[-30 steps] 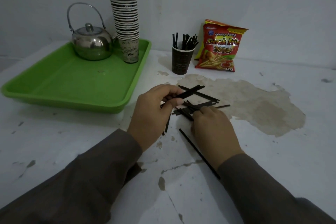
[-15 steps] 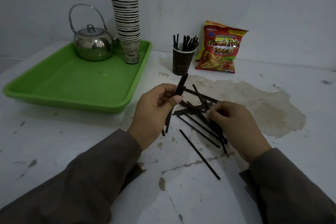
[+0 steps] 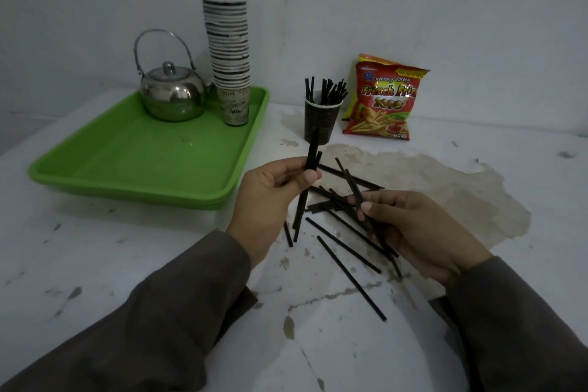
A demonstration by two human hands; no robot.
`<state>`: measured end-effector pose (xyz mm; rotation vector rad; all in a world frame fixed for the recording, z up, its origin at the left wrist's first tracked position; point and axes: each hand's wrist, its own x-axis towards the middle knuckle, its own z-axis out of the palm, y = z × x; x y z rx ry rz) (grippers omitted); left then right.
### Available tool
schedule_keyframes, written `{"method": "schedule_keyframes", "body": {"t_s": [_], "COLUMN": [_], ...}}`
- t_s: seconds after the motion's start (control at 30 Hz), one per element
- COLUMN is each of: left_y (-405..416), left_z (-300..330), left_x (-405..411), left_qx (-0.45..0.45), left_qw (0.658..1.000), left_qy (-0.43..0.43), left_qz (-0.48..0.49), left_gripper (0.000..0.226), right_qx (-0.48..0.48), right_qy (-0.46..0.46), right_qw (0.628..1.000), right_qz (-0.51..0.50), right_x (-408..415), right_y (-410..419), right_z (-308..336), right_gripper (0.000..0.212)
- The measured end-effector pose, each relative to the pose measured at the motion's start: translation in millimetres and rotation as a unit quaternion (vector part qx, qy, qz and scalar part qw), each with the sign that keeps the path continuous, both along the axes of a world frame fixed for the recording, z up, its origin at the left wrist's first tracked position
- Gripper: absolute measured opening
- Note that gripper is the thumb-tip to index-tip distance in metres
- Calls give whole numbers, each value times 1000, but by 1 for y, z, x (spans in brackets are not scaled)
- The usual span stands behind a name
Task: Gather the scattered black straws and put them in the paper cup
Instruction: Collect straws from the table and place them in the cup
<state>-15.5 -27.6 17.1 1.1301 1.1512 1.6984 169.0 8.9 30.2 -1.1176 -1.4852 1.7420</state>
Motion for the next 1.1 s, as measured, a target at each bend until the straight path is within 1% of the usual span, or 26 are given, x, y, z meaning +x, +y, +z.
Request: {"method": "schedule_keyframes", "body": {"t_s": [0.1, 0.2, 0.27, 0.37, 0.43, 0.6, 0.73, 0.8, 0.9, 1.1], "left_y": [7, 20, 30, 49, 64, 104, 138, 153, 171, 193], "left_z": [9, 23, 36, 58, 74, 104, 115, 118, 117, 101], "left_x": [-2, -7, -11, -15, -18, -25, -34, -38, -42, -41], "left_qx": [2, -4, -2, 15, 30, 77, 85, 88, 88, 79], "left_qw": [1000, 995, 989, 983, 984, 986, 985, 984, 984, 985], "left_qy": [24, 101, 150, 182, 174, 146, 142, 136, 114, 70], "left_qz": [-9, -8, -14, -14, -1, 16, 51, 73, 103, 135], "left_gripper": [20, 21, 18, 19, 23, 22, 17, 17, 14, 12], "right_qx": [39, 68, 93, 158, 204, 286, 308, 320, 344, 367], "right_qy": [-34, -31, -25, -16, -17, -13, -19, -39, -81, -165], "right_qw": [999, 996, 992, 982, 971, 945, 933, 926, 911, 891], "right_qz": [-14, -45, -76, -106, -125, -160, -183, -199, -212, -210], "right_x": [-6, -15, -21, -29, -35, -53, -68, -76, -88, -100], "right_y": [5, 18, 29, 49, 62, 96, 123, 136, 154, 181], "right_z": [6, 16, 27, 50, 67, 100, 114, 115, 110, 88], "right_gripper": [18, 15, 14, 11, 13, 12, 9, 8, 13, 14]}}
